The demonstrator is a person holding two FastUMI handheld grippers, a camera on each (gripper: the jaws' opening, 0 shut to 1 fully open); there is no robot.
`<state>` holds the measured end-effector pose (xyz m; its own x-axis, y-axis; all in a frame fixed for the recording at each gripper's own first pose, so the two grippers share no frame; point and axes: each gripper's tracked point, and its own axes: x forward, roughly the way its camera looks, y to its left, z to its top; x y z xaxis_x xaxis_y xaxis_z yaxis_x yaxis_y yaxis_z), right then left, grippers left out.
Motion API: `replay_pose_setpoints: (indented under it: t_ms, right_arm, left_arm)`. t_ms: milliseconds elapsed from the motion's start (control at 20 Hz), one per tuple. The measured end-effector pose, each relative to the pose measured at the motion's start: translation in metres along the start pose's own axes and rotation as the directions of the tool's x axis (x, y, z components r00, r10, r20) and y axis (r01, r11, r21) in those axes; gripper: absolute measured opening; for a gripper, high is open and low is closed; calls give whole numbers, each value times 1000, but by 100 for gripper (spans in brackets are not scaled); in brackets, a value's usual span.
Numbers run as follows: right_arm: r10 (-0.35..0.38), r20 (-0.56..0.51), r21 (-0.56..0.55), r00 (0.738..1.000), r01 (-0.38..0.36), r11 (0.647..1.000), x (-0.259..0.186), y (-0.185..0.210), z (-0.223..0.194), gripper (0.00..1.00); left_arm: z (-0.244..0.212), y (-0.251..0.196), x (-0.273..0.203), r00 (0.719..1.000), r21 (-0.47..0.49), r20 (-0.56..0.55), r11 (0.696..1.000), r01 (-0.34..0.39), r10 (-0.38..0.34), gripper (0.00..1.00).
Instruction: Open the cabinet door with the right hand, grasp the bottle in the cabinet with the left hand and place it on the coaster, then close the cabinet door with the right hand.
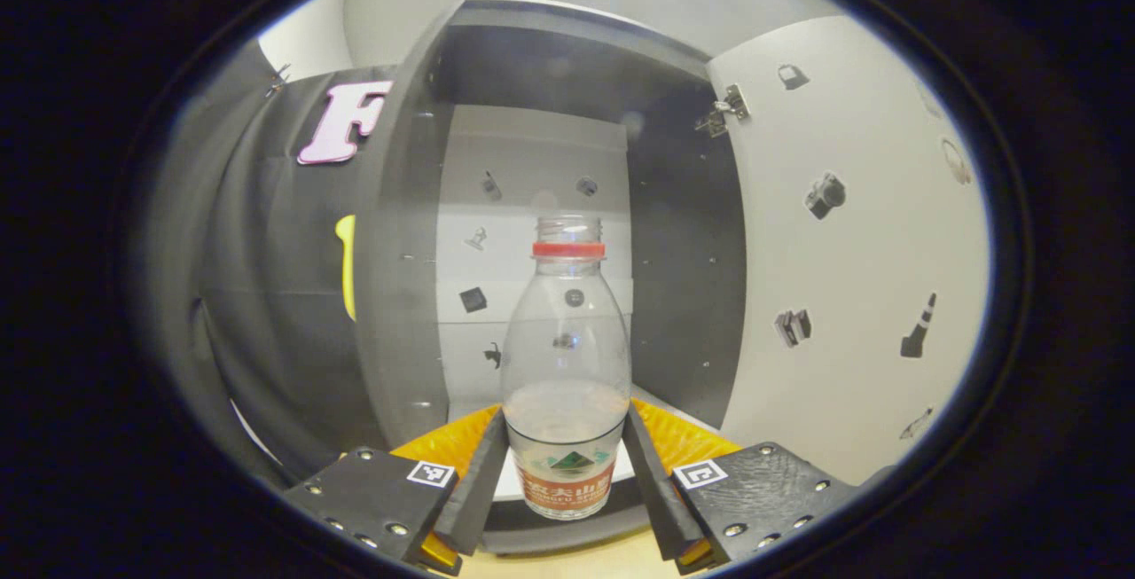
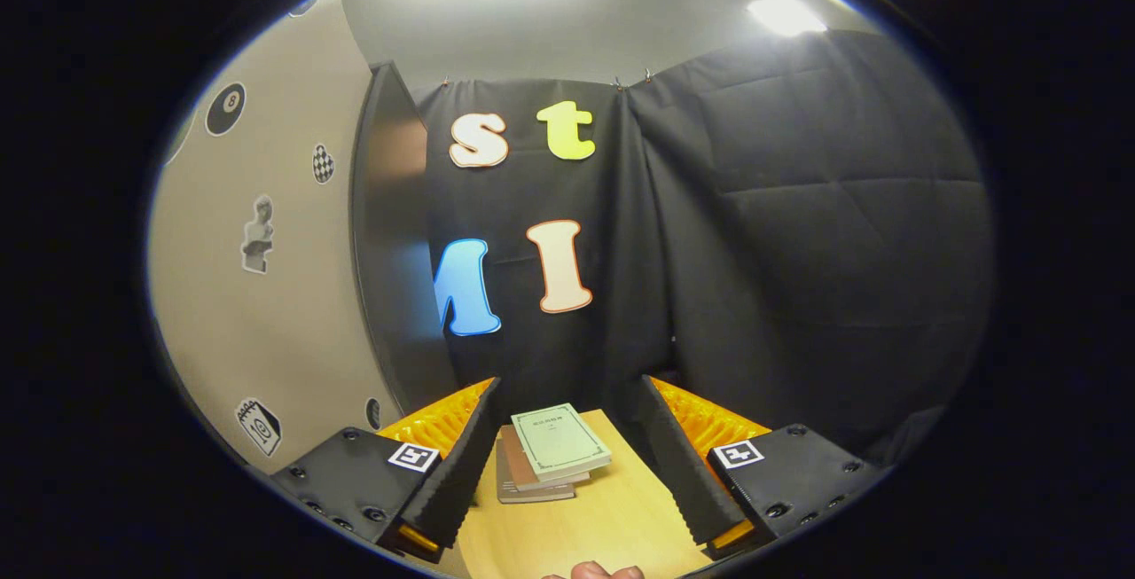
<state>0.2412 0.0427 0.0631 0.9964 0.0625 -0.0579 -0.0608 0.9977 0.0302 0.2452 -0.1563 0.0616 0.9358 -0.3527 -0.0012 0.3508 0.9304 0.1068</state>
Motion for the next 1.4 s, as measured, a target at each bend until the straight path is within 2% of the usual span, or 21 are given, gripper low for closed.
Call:
replay_pose_setpoints:
  t_ms: [50,100,300,350,400,600,650,750,800,850,900,1000,1050,1100,1200,1400]
  right_arm:
    - [4,-3,4,1000,-4,1000,-4,1,-2,89]
    - [1,-5,1,1000,-1,1000,-9,2,-3,96]
    - [20,-7,65,1000,-19,998,-26,11,-5,96]
    - [4,-4,69,1000,-4,998,-30,8,-6,100]
    - [-4,-3,67,1000,4,998,-35,6,-8,96]
    - [18,-18,71,1000,-16,997,-45,20,-23,96]
    - [23,-21,66,1000,-22,998,-48,21,-27,89]
    - [25,-12,54,1000,-24,998,-51,22,-29,89]
    - [23,-9,53,1000,-22,998,-53,21,-28,96]
    - [23,-4,52,1000,-23,998,-54,22,-28,96]
    - [23,2,51,1000,-23,998,-56,23,-26,89]
    - [27,5,54,1000,-27,998,-60,26,-26,89]
    - [31,0,53,1000,-31,998,-60,29,-29,96]
    - [35,-9,48,999,-34,998,-61,31,-31,96]
    - [45,-23,32,999,-45,998,-63,37,-34,96]
    - [49,-28,7,998,-49,999,-58,42,-27,96]
  left_arm:
    - [-3,6,-11,1000,7,-6,1000,-9,9,72]
    - [-7,12,-25,1000,12,-12,1000,-19,19,72]
    - [-39,32,-72,996,-1,-41,997,-81,81,72]
    - [-51,36,-85,993,-6,-53,995,-102,101,72]
    - [-65,39,-99,991,-7,-62,993,-121,120,75]
    - [-128,61,-140,976,19,-65,978,-206,207,72]
    - [-145,66,-151,971,12,-74,974,-225,226,74]
    - [-171,79,-170,959,13,-92,964,-267,267,72]
    - [-184,87,-180,954,13,-104,959,-283,283,72]
    - [-196,92,-190,949,11,-114,956,-293,293,72]
    - [-209,98,-199,945,14,-126,953,-302,301,75]
    - [-236,109,-214,932,43,-143,943,-329,332,75]
    - [-247,113,-221,930,57,-139,941,-334,339,72]
    - [-260,112,-225,930,58,-144,941,-333,338,75]
    - [-289,106,-230,936,34,-156,949,-313,314,72]
    - [-338,108,-227,920,13,-207,941,-338,333,75]
